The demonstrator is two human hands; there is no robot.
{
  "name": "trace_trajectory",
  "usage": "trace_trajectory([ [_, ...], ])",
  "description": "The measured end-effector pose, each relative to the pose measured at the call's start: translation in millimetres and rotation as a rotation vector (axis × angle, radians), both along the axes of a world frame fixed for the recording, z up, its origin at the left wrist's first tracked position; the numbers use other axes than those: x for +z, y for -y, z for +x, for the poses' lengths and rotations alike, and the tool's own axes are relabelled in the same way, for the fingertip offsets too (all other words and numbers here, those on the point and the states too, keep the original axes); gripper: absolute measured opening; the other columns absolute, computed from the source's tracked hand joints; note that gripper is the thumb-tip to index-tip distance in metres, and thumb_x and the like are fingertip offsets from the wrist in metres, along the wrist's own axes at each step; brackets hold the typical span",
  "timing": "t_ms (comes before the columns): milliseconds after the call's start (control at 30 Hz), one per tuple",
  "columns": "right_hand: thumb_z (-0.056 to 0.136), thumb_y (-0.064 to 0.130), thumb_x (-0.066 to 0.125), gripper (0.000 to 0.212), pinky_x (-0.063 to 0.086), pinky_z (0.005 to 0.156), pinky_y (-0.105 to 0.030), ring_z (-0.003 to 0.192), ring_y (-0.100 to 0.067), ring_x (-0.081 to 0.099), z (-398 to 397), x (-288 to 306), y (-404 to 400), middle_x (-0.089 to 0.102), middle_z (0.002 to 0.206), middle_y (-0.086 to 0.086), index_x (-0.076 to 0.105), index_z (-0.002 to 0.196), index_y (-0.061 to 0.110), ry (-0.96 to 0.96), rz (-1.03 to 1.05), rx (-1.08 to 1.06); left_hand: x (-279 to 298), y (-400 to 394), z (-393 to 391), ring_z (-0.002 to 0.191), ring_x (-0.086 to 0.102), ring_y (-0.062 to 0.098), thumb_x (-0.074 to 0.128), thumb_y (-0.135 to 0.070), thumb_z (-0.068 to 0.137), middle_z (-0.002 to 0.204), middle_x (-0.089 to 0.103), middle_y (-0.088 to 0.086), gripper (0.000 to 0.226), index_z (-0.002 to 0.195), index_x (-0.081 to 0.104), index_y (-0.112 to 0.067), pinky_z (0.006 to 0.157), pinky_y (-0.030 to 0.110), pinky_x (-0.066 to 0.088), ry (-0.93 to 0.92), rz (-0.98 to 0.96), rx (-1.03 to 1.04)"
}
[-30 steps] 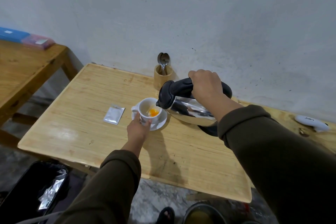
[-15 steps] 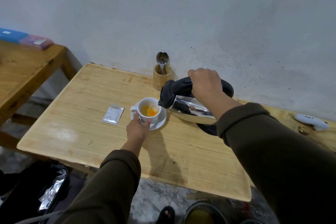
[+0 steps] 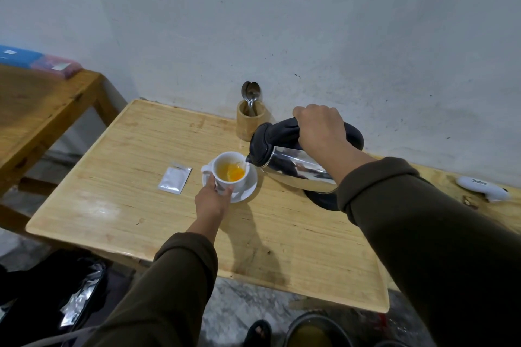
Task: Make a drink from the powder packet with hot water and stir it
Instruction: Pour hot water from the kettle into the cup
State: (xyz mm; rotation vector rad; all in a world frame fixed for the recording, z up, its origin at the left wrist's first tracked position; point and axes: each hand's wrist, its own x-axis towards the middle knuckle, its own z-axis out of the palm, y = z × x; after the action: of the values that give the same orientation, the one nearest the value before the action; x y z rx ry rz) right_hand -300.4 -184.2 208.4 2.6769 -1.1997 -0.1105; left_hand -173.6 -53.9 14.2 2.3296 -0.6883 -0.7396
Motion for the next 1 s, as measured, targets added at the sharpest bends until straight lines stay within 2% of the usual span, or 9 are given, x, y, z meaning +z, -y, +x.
trace_trajectory([
  [133, 0.091, 0.011, 0.054, 0.022, 0.046, 0.084, -0.035, 0.093, -0.028, 0.062, -0.6, -1.1, 0.7, 0.062, 0.102, -0.012, 0.053, 0.113, 0.01, -0.002, -0.006, 0.0, -1.3, -0.2, 0.1, 0.123, 0.053, 0.034, 0.049, -0.037, 0.094, 0.13, 0.06, 0.016, 0.059, 0.146, 0.033, -0.014, 0.096, 0.038, 0.042, -0.013, -0.007, 0.01],
  [1000, 0.092, 0.011, 0.053, 0.024, 0.046, 0.084, -0.035, 0.093, -0.028, 0.062, 0.8, -0.3, -1.4, 0.063, 0.103, -0.014, 0.053, 0.116, 0.009, 0.016, -0.043, 0.015, -6.4, 0.7, 2.1, 0.122, 0.054, 0.033, 0.049, -0.039, 0.094, 0.129, 0.061, 0.014, 0.059, 0.145, 0.033, -0.014, 0.096, 0.037, 0.042, -0.007, 0.001, 0.008],
])
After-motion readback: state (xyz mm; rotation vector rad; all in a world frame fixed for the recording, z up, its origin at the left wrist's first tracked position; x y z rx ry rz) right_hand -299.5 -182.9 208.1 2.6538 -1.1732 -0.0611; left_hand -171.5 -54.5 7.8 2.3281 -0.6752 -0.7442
